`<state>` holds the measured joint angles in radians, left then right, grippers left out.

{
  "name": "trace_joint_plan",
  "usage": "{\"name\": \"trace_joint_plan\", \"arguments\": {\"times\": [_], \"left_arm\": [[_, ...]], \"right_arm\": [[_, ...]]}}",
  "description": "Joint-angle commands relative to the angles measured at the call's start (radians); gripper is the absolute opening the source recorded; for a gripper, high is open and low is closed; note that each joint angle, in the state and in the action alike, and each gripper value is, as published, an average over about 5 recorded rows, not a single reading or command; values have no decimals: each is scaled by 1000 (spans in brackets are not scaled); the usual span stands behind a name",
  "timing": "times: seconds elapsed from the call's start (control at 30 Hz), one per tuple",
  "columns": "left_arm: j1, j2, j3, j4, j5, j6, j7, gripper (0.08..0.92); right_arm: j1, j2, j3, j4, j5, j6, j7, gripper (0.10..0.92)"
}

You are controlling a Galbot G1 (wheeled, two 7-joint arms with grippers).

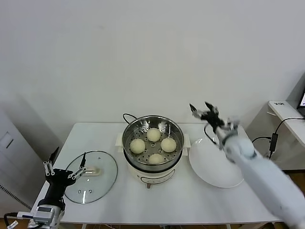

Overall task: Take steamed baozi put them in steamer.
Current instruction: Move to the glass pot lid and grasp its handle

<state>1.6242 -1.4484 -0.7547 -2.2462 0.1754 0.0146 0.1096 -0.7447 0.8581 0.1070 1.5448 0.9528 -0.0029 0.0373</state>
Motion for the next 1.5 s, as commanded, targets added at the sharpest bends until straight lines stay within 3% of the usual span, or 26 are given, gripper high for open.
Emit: {"name": "trace_joint_plan", "arguments": {"times": [0.03,0.27,0.47,0.63,0.9,1.5], "left_arm": [[-10,4,-10,57,63,-35,1,823],[-18,20,-23,138,203,-171,4,823],[-21,66,-83,347,496,-486,-6,823],[5,93,-126,488,812,-631,-136,823],[-43,86,-94,558,1185,-581,-323,823],[-289,134,-16,696,1241,-421,-313,823]], "right_arm": [[-781,157,574,355,-191,67,1,823],[-946,270,668,457,-280,59,-83,823],[-967,326,674,471,-340,53,-94,823],[-967,332,678,468,-353,40,-89,823],[-966,352,660,465,-388,35,-78,823],[-1031,419,689,491,-432,55,-99,823]]}}
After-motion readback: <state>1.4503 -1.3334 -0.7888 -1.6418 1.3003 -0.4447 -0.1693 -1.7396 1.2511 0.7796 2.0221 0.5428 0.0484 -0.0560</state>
